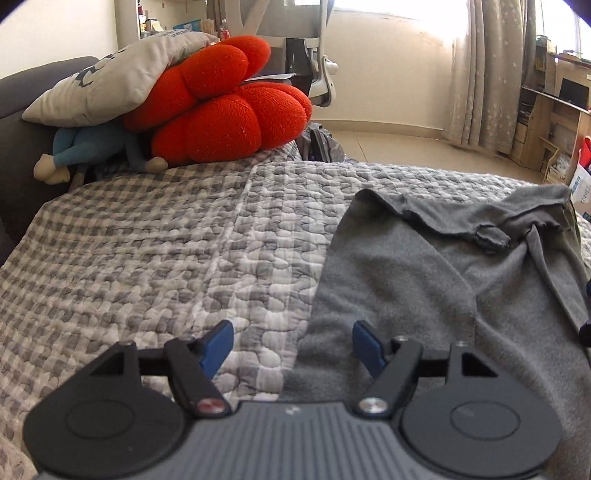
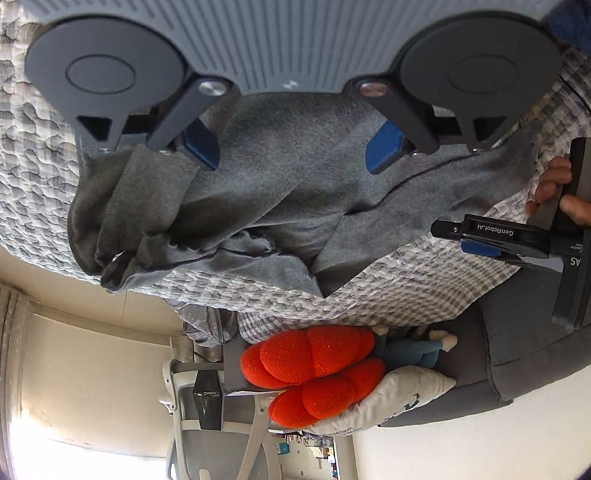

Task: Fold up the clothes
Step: 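Lower the shirt onto the bed with both grippers, spreading it flat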

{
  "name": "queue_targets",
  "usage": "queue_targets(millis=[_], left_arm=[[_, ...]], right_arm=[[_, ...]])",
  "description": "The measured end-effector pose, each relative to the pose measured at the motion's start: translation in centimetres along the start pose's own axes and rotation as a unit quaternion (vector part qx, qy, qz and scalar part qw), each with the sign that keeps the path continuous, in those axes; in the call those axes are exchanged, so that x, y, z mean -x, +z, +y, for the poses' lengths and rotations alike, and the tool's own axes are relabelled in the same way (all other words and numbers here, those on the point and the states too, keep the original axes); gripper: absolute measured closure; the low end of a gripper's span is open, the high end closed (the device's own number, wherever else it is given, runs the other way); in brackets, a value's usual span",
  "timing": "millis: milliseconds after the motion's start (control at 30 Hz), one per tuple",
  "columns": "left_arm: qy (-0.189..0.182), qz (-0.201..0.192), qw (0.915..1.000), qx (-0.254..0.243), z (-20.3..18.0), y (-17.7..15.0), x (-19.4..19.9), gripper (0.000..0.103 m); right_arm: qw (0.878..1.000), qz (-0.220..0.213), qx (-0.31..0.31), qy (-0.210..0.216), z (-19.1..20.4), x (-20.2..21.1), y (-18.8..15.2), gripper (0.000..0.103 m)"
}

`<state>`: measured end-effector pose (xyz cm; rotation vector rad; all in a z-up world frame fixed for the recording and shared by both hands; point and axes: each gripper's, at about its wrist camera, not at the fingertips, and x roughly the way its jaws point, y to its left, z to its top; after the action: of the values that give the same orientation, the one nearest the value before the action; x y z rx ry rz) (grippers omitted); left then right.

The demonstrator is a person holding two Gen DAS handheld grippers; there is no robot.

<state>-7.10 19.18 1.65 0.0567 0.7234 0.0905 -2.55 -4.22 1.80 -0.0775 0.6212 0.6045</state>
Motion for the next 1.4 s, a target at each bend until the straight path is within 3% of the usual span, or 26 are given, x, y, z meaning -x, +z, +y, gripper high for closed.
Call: queue_targets(millis=[133, 200, 233, 267, 333, 567, 667, 700, 733, 800, 833, 900, 1067, 1133, 1167, 1200, 1233, 1400], left_arm=[[0.020, -0.016, 0.9994, -0.022, -0.7, -0.5, -0.7, 0.036], [0.019, -0.016, 0.9995, -0.020, -0.6, -0.4, -0.6, 0.077], [0.018, -0.015, 0.9996, -0.016, -0.5, -0.3, -0.6, 0.082], [0.018, -0.015, 0.9996, -0.015, -0.4, -0.2, -0.5, 0.095], [0.016, -0.019, 0.9996, -0.013, 0.0, 0.1, -0.3, 0.102], [0.020, -0.041, 0.9988, 0.017, 2.8, 2.9, 0.4, 0.102], [0.025, -0.048, 0.9979, 0.035, 4.2, 4.4, 0.2, 0.102], [0.029, -0.055, 0.9972, 0.042, 4.6, 4.9, 0.3, 0.102], [0.032, -0.063, 0.9962, 0.051, 5.1, 5.5, 0.5, 0.102], [0.028, -0.079, 0.9935, 0.077, 5.9, 6.7, 0.9, 0.102], [0.025, -0.086, 0.9920, 0.089, 6.2, 7.3, 1.0, 0.102], [0.027, -0.099, 0.9895, 0.102, 6.5, 8.4, 1.2, 0.102], [0.045, -0.116, 0.9876, 0.096, 6.4, 10.8, 1.0, 0.102], [0.046, -0.120, 0.9870, 0.096, 6.6, 11.2, 0.9, 0.102], [0.047, -0.120, 0.9868, 0.098, 6.7, 11.2, 0.9, 0.102], [0.047, -0.119, 0.9866, 0.101, 7.0, 11.1, 0.7, 0.102], [0.047, -0.118, 0.9865, 0.103, 7.2, 11.1, 0.6, 0.102], [0.051, -0.120, 0.9841, 0.121, 8.8, 10.9, 0.3, 0.102]], right_arm=[[0.999, 0.013, 0.019, -0.036, 0.4, -0.9, -0.3, 0.055], [0.999, 0.006, 0.013, -0.039, 0.1, -0.1, -0.3, 0.072], [0.999, 0.002, 0.010, -0.043, -0.1, 0.4, -0.3, 0.088], [0.999, -0.002, 0.007, -0.049, -0.4, 0.9, -0.2, 0.092], [0.998, -0.006, 0.011, -0.067, -1.0, 1.8, -0.1, 0.093], [0.988, -0.054, 0.008, -0.145, -5.3, 7.3, 2.4, 0.095], [0.987, -0.065, -0.006, -0.148, -7.3, 9.3, 3.6, 0.095], [0.988, -0.070, -0.013, -0.140, -7.5, 9.5, 3.5, 0.093], [0.989, -0.066, -0.015, -0.129, -7.2, 9.1, 3.3, 0.081], [0.993, -0.054, -0.010, -0.105, -6.1, 7.8, 2.5, 0.073], [0.995, -0.046, -0.003, -0.092, -5.3, 7.0, 2.0, 0.058], [0.997, -0.030, 0.009, -0.065, -3.4, 5.0, 1.0, 0.043], [0.999, -0.015, 0.003, -0.035, -1.0, 1.5, 0.8, 0.043], [0.998, 0.018, 0.008, -0.053, -0.9, -0.1, 1.0, 0.043], [0.997, 0.027, 0.012, -0.069, -1.0, -0.7, 0.9, 0.044], [0.997, 0.029, 0.006, -0.068, -1.5, -0.7, 0.8, 0.060], [0.997, 0.032, 0.001, -0.068, -2.1, -0.7, 0.7, 0.090], [0.997, -0.003, -0.005, -0.081, -3.8, 3.6, 1.2, 0.097]])
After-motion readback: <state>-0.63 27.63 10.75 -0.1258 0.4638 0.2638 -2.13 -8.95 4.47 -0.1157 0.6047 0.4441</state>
